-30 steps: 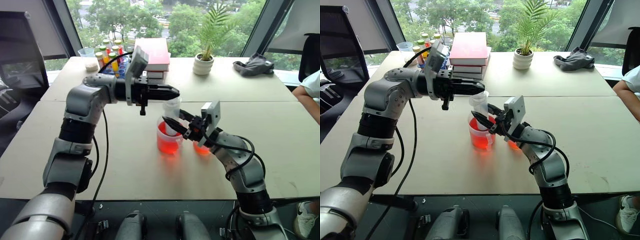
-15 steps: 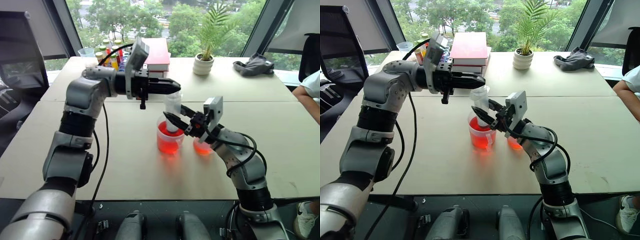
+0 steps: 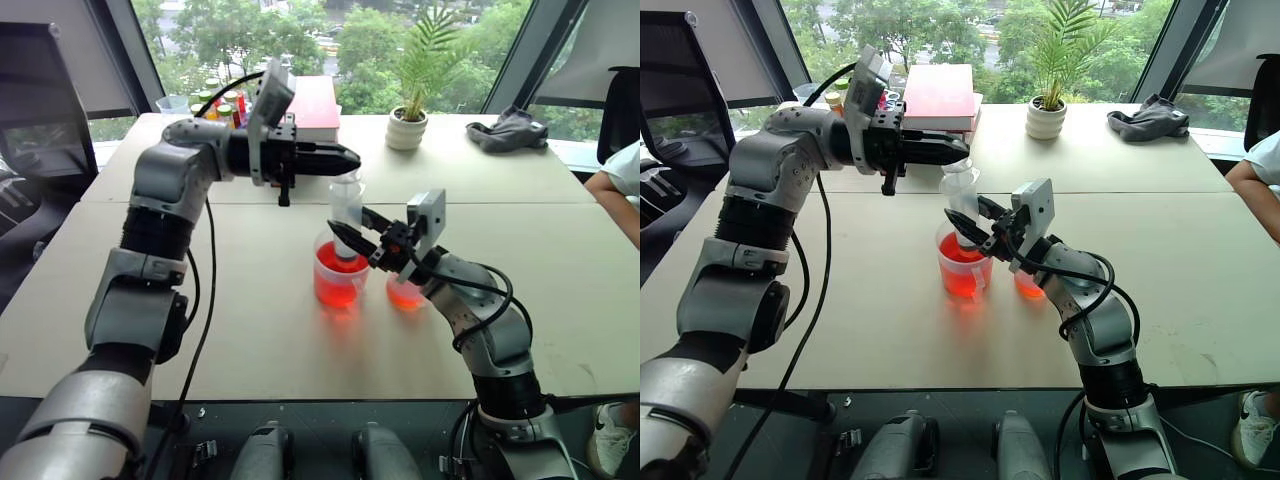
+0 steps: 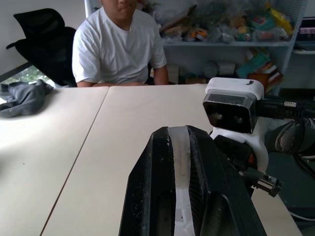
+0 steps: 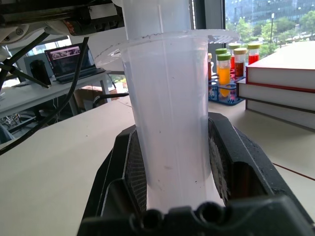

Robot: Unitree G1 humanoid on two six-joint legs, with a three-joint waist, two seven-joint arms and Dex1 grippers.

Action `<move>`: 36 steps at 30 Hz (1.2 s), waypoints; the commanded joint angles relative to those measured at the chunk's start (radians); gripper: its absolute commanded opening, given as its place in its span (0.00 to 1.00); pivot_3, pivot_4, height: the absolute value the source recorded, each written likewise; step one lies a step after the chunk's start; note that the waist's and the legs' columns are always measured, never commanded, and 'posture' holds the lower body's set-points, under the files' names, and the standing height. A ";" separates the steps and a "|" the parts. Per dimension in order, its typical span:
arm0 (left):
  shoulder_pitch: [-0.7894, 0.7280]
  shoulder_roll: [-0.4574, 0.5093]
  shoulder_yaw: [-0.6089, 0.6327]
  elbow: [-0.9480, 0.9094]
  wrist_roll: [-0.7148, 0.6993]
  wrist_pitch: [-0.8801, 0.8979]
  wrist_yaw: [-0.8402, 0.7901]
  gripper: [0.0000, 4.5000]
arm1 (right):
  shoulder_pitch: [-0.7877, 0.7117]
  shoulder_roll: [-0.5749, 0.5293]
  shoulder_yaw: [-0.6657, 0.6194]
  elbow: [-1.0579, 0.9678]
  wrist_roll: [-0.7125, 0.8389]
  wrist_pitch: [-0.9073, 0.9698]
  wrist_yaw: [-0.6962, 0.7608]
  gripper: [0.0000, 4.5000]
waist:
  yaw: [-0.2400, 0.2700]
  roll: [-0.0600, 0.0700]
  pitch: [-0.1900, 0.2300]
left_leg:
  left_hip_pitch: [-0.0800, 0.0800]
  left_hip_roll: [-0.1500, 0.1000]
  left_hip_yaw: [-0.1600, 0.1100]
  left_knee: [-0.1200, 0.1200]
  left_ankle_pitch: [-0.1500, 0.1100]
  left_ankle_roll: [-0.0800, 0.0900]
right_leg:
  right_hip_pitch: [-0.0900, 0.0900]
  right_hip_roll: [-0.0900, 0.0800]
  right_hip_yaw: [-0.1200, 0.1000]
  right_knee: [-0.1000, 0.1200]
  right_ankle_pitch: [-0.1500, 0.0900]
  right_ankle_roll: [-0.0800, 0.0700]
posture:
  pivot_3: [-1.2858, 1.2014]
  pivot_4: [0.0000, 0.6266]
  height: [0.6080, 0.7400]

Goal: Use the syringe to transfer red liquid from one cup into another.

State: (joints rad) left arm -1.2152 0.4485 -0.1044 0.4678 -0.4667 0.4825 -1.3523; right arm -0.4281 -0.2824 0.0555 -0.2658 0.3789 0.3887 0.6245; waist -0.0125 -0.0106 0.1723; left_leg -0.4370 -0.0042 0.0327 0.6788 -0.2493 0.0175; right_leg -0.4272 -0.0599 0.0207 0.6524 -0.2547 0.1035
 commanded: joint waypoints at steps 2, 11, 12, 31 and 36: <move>-0.091 0.041 0.085 0.017 0.020 -0.074 0.056 0.00 | 0.034 -0.011 0.048 -0.017 0.014 0.013 0.044 0.31 | 0.000 0.000 0.000 | 0.000 0.000 0.000 0.000 0.000 0.000 | 0.000 0.000 0.000 0.000 0.000 0.000 | 0.52 0.24 1.00; -0.099 0.038 0.086 0.024 0.016 -0.084 0.061 0.00 | 0.031 -0.011 0.048 -0.023 0.013 0.016 0.043 0.31 | 0.000 0.000 0.000 | 0.000 0.000 0.000 0.000 0.000 0.000 | 0.000 0.000 0.000 0.000 0.000 0.000 | 0.52 0.24 1.00; -0.099 0.038 0.085 0.023 0.016 -0.084 0.061 0.00 | 0.030 -0.011 0.048 -0.024 0.013 0.016 0.043 0.31 | 0.000 0.000 0.000 | 0.000 0.000 0.000 0.000 0.000 0.000 | 0.000 0.000 0.000 0.000 0.000 0.000 | 0.52 0.24 1.00; 0.061 0.081 0.091 -0.106 -0.035 0.049 -0.009 0.97 | -0.106 -0.032 -0.079 -0.150 0.114 0.143 -0.058 0.31 | 0.000 0.000 0.000 | 0.000 0.000 -0.001 0.000 0.000 0.000 | 0.000 0.000 0.000 0.000 0.000 0.000 | 0.52 0.24 1.00; 0.086 0.083 0.105 -0.136 -0.048 0.075 0.009 0.97 | -0.158 -0.057 -0.182 -0.196 0.192 0.214 -0.130 0.31 | 0.002 0.000 0.000 | 0.000 0.000 -0.001 0.000 0.000 0.000 | 0.000 0.000 0.000 0.000 0.000 0.000 | 0.52 0.24 1.00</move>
State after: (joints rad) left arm -1.1281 0.5258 -0.0216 0.3673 -0.4937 0.5562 -1.3482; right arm -0.5492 -0.3263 -0.0654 -0.3952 0.5290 0.5955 0.5201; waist -0.0105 -0.0107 0.1724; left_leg -0.4375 -0.0042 0.0316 0.6791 -0.2494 0.0176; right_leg -0.4271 -0.0605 0.0204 0.6522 -0.2548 0.1035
